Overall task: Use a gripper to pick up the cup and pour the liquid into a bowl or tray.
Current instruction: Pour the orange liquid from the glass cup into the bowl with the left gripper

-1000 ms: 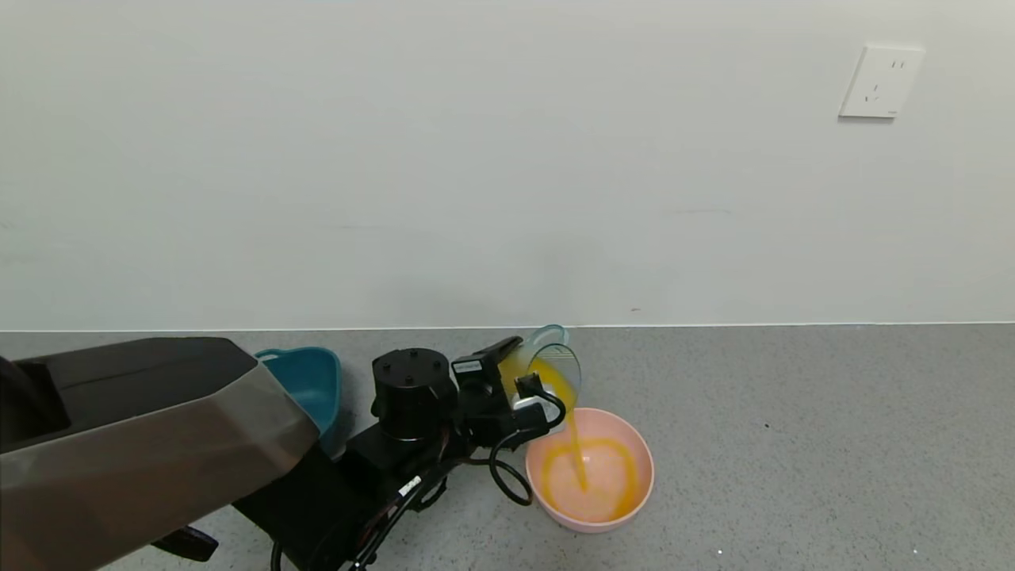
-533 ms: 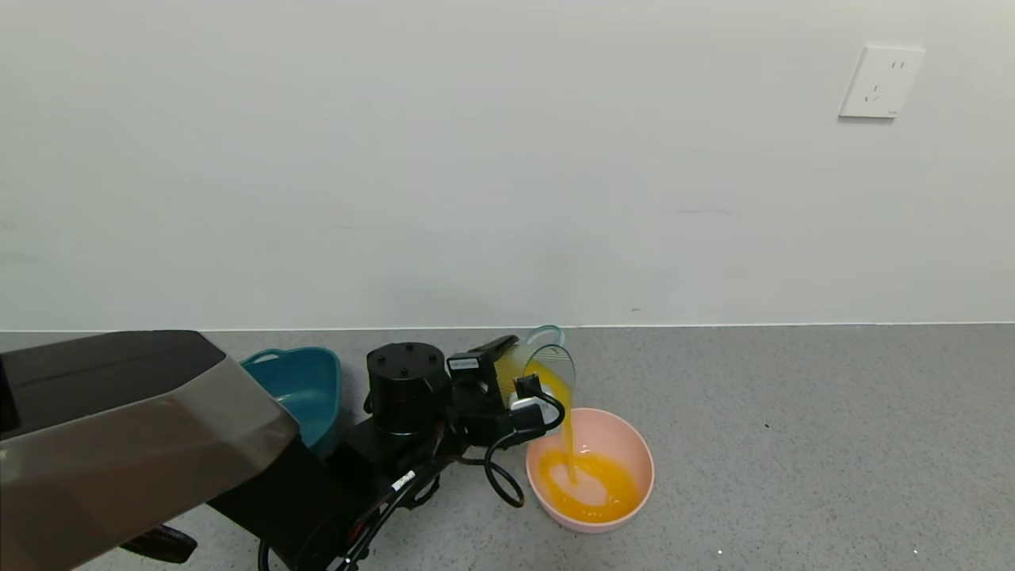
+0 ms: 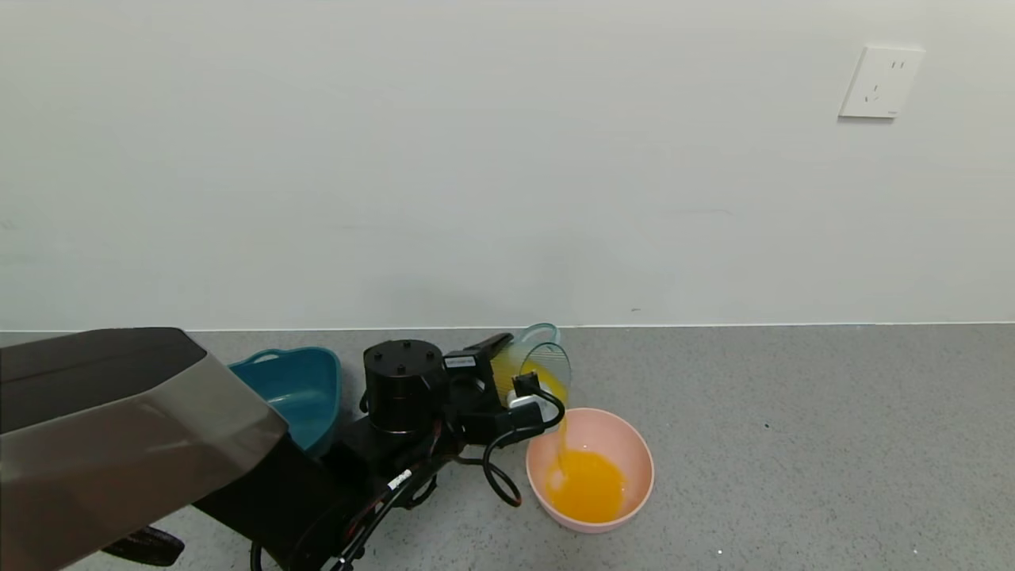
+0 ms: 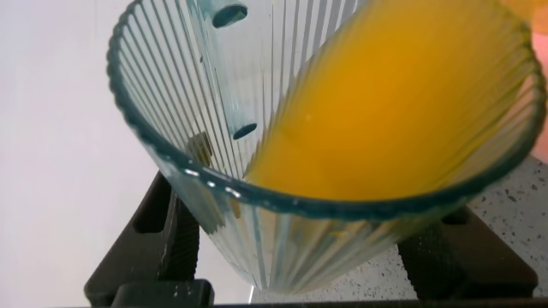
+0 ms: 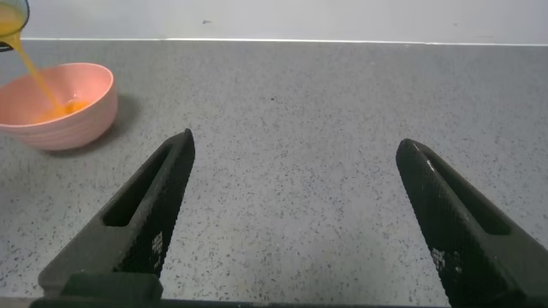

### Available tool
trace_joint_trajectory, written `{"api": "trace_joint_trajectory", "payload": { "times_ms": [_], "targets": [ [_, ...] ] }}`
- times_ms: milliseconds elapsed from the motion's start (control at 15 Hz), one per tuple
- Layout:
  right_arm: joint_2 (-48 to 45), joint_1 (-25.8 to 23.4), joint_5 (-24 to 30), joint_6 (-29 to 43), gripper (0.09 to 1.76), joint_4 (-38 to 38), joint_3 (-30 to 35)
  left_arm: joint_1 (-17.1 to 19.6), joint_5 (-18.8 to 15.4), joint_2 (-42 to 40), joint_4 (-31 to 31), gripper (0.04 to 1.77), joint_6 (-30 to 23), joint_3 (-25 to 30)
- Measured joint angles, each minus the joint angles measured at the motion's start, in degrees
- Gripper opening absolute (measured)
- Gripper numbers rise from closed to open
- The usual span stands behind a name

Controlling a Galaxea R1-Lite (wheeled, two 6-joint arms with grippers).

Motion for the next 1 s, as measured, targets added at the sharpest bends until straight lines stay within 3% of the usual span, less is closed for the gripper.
{"api": "trace_joint_trajectory", "payload": {
  "times_ms": [1000],
  "targets": [
    [0.0,0.0,0.0,-0.02,1.71,-0.02,0.0,-0.95,3.0,-1.38,0.54,1.29,1.66,1.51]
  ]
}}
